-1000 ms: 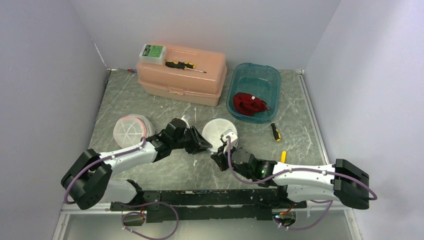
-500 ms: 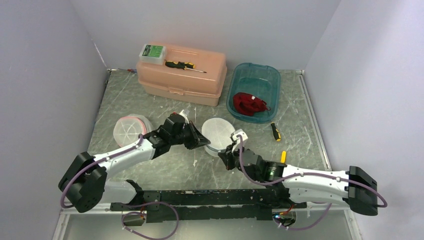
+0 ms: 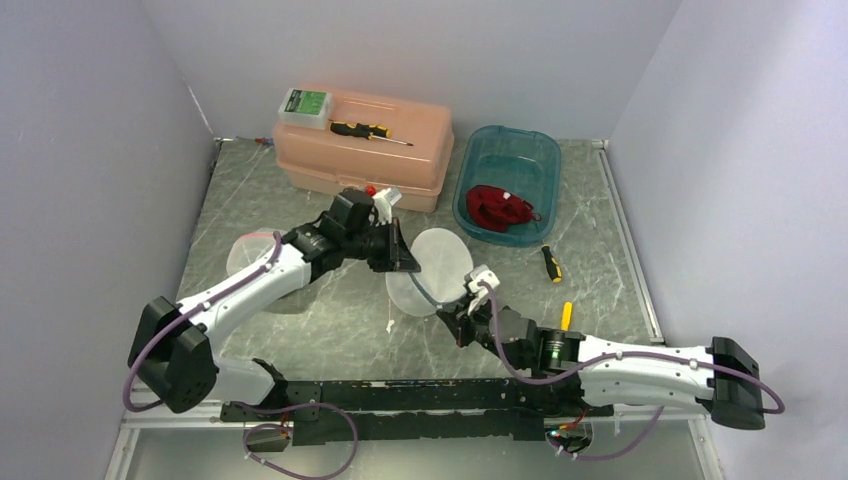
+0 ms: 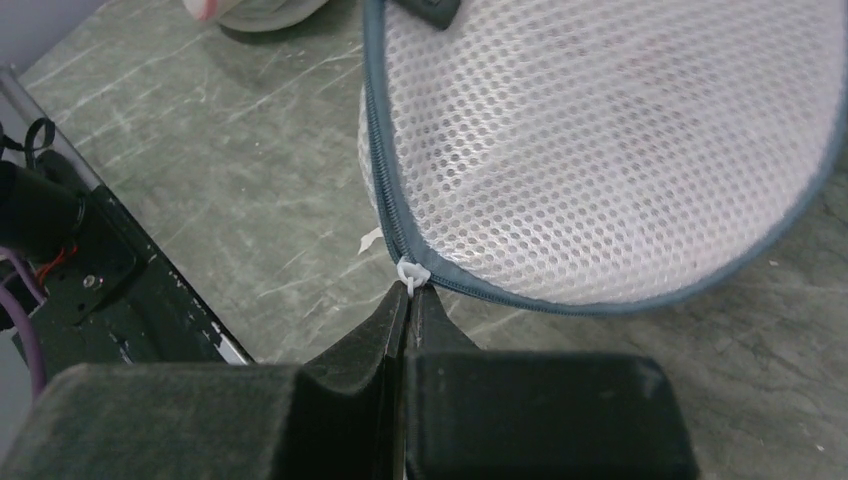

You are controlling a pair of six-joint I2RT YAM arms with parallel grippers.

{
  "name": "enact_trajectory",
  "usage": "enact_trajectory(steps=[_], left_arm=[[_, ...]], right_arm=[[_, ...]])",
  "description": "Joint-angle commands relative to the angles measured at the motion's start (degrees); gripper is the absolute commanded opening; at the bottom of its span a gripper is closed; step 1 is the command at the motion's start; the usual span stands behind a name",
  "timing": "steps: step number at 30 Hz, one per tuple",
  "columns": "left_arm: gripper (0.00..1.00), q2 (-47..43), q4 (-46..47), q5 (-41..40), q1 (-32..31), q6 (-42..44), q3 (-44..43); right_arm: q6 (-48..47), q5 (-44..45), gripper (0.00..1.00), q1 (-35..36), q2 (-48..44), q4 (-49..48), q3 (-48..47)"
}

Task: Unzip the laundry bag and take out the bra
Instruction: Unzip the laundry bag at the center of the board.

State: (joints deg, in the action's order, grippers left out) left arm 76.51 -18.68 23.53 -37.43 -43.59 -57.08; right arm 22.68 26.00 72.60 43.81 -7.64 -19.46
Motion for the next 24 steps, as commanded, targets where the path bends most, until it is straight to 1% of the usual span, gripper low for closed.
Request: enact_trajectory(steps=[1, 4, 6, 7, 8, 10, 11, 13, 14, 17, 21, 24], left_arm=[[0.03, 3.6, -5.7, 1.1, 1.1, 13.7, -6.4], [0.03, 8.1, -8.4, -0.5, 1.1, 14.7, -8.2], [0.03, 10.1, -7.6, -0.8, 1.1, 14.0, -6.9], [0.07, 10.3, -6.5, -1.1, 1.0, 13.2, -5.9], [0.19, 10.0, -5.3, -1.3, 1.1, 12.1, -4.5], [0.48, 8.1, -3.5, -2.6, 1.0, 10.5, -2.6], [0.6, 6.8, -3.2, -3.1, 1.1, 9.6, -1.8], [0.84, 3.4, -4.2, -5.2, 1.0, 6.9, -0.7], [0.92, 1.4, -5.4, -6.5, 1.0, 5.0, -0.2], [0.94, -4.7, -9.3, -10.6, 1.0, -3.2, 1.8], [0.94, -13.1, -4.8, -10.3, 0.8, -15.3, 11.3], [0.94, -16.4, -1.8, -9.5, -0.2, -22.0, 15.9]], right_arm=[[-2.7, -1.6, 0.0, 2.4, 4.9, -5.7, -3.2], [-0.8, 0.5, 0.0, 3.0, 8.8, -9.3, -3.9], [0.7, 2.6, 0.0, 3.1, 10.9, -11.4, -3.6], [1.4, 3.7, 0.0, 3.1, 12.0, -11.9, -3.7], [2.1, 4.6, 0.0, 3.1, 13.2, -11.9, -4.0], [2.9, 5.7, 0.0, 3.1, 15.4, -12.0, -4.6], [3.3, 5.9, 0.0, 3.1, 16.2, -12.1, -4.8], [3.8, 6.0, 0.0, 3.1, 17.4, -12.8, -4.9], [3.9, 6.0, 0.0, 3.1, 17.7, -13.2, -5.0], [3.9, 5.6, 0.0, 3.1, 19.0, -13.1, -6.3], [2.9, 4.4, 0.0, 3.2, 21.0, -13.6, -7.9], [2.0, 2.9, 0.0, 3.1, 22.5, -13.9, -9.1]])
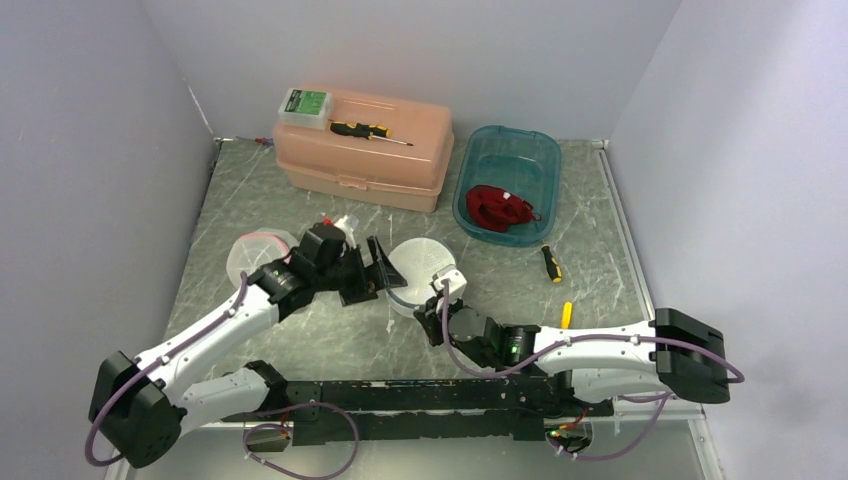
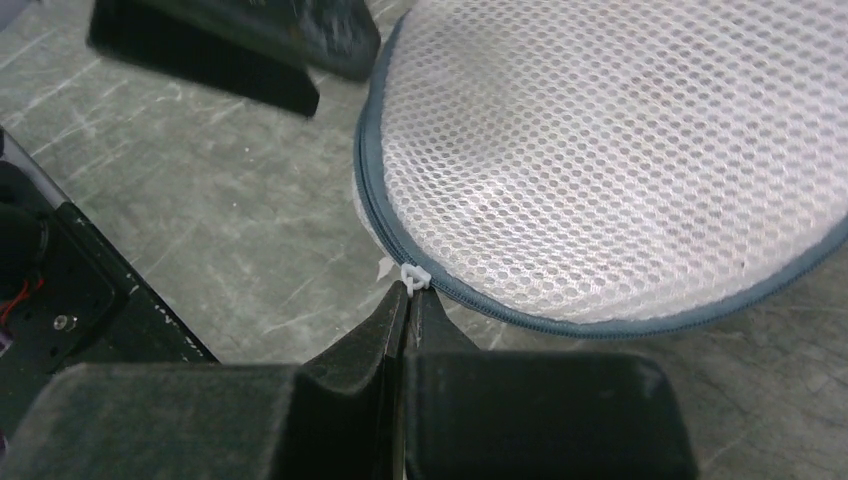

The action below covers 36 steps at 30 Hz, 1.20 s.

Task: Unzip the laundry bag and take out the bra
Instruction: Unzip the laundry bag at the center of the board.

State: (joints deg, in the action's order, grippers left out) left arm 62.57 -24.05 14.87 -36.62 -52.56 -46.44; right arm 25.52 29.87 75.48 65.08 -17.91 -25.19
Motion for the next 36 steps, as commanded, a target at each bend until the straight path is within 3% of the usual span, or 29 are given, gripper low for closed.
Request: enact_trajectory(steps=[1, 7, 12, 21, 25, 28, 36], left_arm=[[0.94, -3.0, 4.6, -0.6, -1.6, -14.8, 6.2], [0.94, -3.9, 5.7, -3.5, -4.4, -21.1, 7.5], [0.86, -2.0, 6.7, -5.2, -4.4, -23.0, 6.7], [0.47, 1.9, 8.6, -5.6, -4.4, -23.1, 6.6], [0.18, 2.2, 7.3, -6.5, -4.4, -22.0, 5.9], [0.04, 2.2, 6.2, -7.3, -4.4, -20.8, 5.2], [0.03, 3.1, 5.3, -7.4, -3.8, -16.0, 3.1]], right_arm=[[-1.1, -1.5, 0.0, 0.2, 1.6, -3.6, -3.8], [-3.6, -5.7, 0.0, 0.3, 3.8, -4.6, -4.9], [-4.9, -8.8, 0.0, 0.3, 4.3, -5.2, -4.5], [-5.1, -8.9, 0.0, 0.2, 2.4, -4.1, -3.1], [-4.8, -7.6, 0.0, 0.2, 1.3, -2.9, -2.6], [-4.1, -5.9, 0.0, 0.3, -0.3, -0.9, -2.0], [0.3, 1.1, 0.0, -1.2, -6.8, 8.9, 0.9]])
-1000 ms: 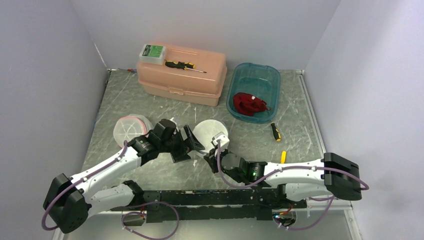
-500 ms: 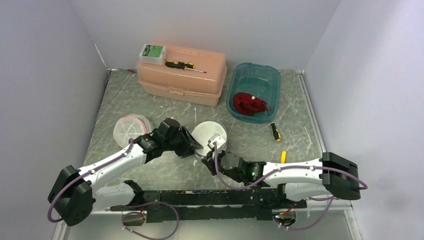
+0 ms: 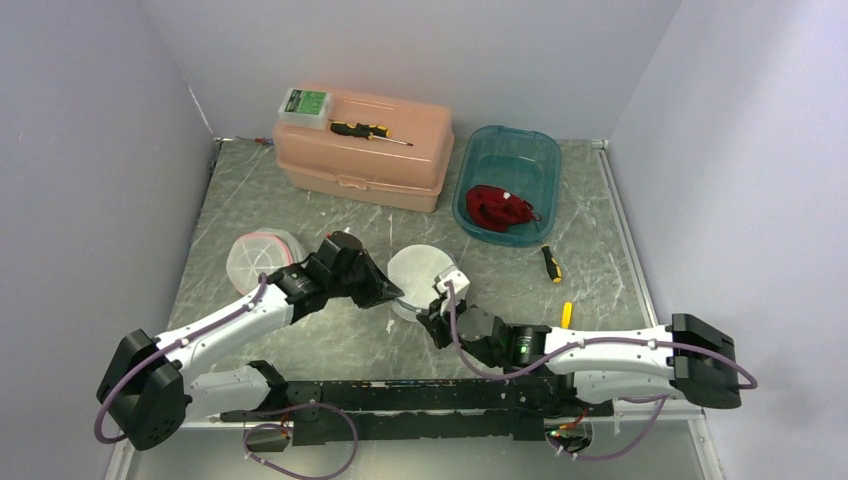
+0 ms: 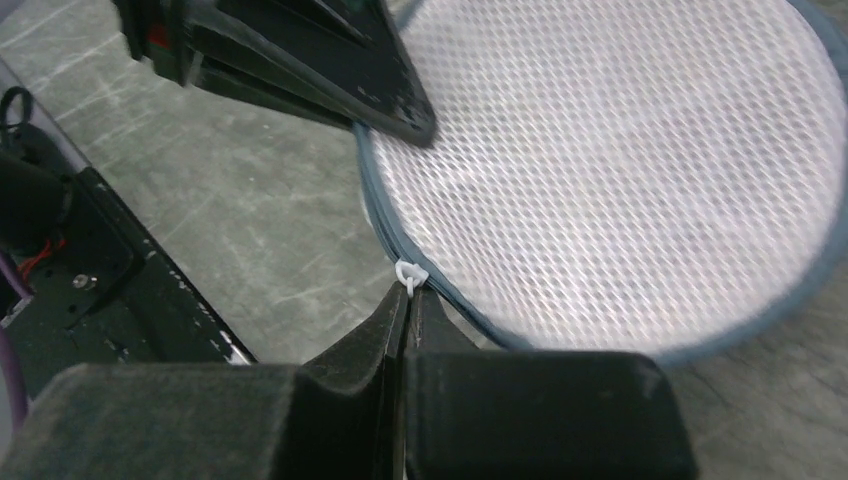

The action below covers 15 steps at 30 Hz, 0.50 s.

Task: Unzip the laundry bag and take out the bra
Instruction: Unzip the laundry bag at the center of the board.

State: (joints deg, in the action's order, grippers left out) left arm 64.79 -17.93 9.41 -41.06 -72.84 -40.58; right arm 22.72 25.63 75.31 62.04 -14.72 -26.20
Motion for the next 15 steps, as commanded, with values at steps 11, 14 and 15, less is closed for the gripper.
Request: enact_trajectory(steps=[11, 14, 15], left_arm=[[0.03, 6.7, 6.9, 13.1, 2.1, 27.6, -10.1], [0.03, 10.3, 1.1, 17.2, 2.5, 37.0, -17.8], [0.03, 11.3, -0.6, 18.3, 2.5, 39.6, -20.2]], right_arm=[[-3.4, 3.3, 0.0, -1.1, -19.0, 7.2, 6.2], [-5.3, 1.5, 0.0, -0.1, -20.4, 8.5, 4.9], [-5.7, 1.0, 0.0, 0.4, -20.2, 8.5, 4.3]])
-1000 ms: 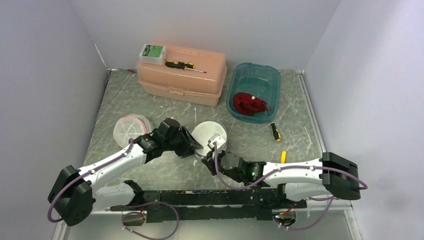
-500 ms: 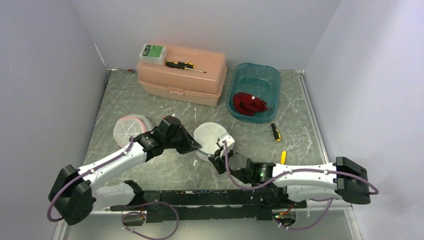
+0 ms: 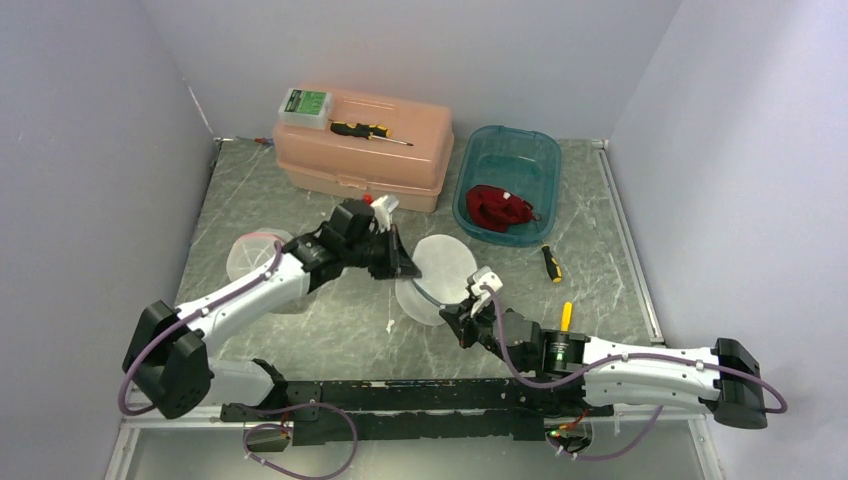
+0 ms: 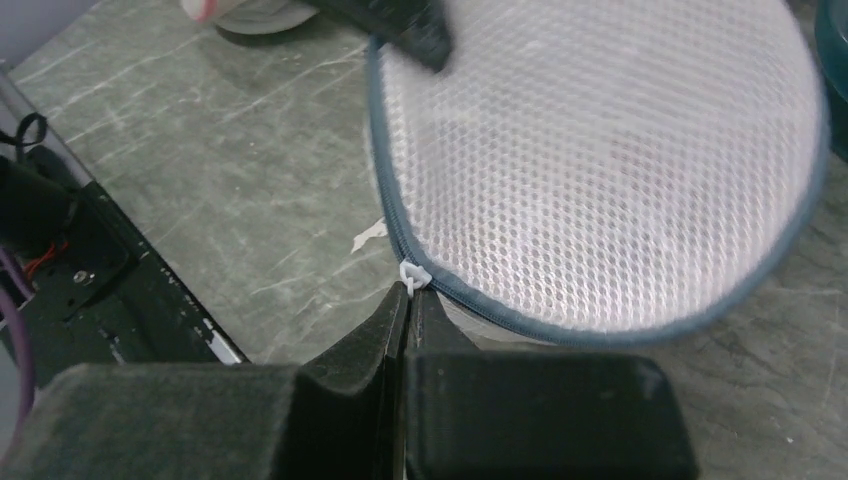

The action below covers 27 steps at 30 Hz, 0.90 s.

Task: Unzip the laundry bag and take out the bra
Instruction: Unzip the laundry bag at the center of the board.

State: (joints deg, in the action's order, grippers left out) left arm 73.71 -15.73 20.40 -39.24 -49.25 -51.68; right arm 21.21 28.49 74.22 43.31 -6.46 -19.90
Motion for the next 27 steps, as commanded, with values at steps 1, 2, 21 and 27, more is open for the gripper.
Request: enact_trajectory(steps=[1, 2, 21, 27], left_arm=[[0.03, 3.3, -4.7, 7.7, 0.8, 18.5, -11.2], [0.03, 4.1, -5.6, 8.4, 0.8, 20.8, -12.8], [0.92, 1.2, -10.8, -3.7, 3.3, 14.2, -6.1], [0.94, -8.6, -17.8, -9.1, 3.3, 2.8, -2.4]], right_arm=[[-4.5, -2.4, 0.0, 1.9, -0.7, 0.1, -3.0], [-4.6, -3.0, 0.0, 2.2, 0.3, -0.5, -3.9], [2.6, -0.8, 0.0, 2.2, 18.3, -10.7, -6.5], [3.1, -0.9, 0.0, 2.0, 20.1, -11.2, -8.2]])
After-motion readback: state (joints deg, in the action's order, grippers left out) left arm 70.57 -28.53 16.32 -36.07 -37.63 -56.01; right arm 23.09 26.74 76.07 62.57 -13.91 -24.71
